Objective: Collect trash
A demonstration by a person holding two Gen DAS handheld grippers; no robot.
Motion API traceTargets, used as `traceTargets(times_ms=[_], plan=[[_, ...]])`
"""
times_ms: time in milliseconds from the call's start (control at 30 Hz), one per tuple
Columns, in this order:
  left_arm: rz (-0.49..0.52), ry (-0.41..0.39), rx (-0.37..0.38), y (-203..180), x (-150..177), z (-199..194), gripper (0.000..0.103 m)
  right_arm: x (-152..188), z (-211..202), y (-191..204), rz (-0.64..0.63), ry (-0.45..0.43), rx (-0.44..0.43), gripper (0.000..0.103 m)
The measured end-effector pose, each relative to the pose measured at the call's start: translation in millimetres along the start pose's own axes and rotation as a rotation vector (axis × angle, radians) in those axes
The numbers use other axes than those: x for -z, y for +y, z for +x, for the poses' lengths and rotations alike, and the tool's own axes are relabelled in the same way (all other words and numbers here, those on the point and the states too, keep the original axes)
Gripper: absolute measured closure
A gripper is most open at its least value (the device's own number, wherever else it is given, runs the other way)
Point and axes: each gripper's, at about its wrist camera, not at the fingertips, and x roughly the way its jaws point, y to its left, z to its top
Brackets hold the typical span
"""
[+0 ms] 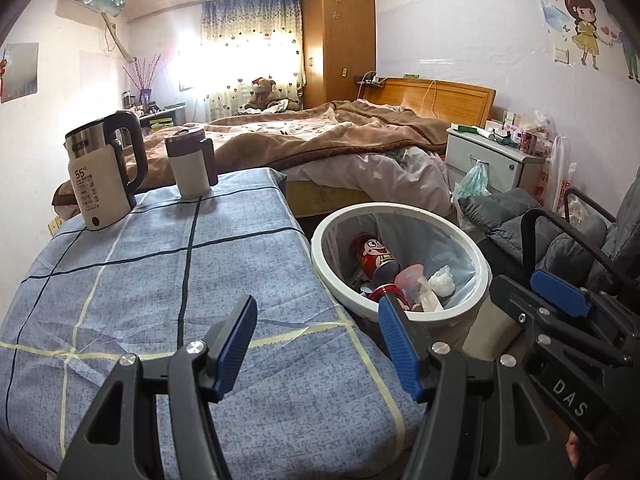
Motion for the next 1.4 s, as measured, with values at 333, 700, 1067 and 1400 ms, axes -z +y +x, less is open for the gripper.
traceTargets(times_ms=[333,700,1067,1400], plan=[[-0.004,0.008,0.000,-0.1,2.2,-1.5,0.038,1.3,-3.0,0.7,0.006,-0.004,-0.002,0.053],[-0.008,0.007,-0.005,0.8,3.0,-4.4,0.038,0.1,-5.9,1.5,0.008,-0.009,-0.007,0.053],[-0.009,0.009,-0.003,2.3,2.9,-5.2,0.038,-0.5,-7.2,1.3,0.007,-0.008,-0.006,0.053],[-0.009,0.010,-0.005,1.9,2.7,-5.0,0.038,-0.7,-7.3,1.1,0.007,-0.008,-0.006,0.053]])
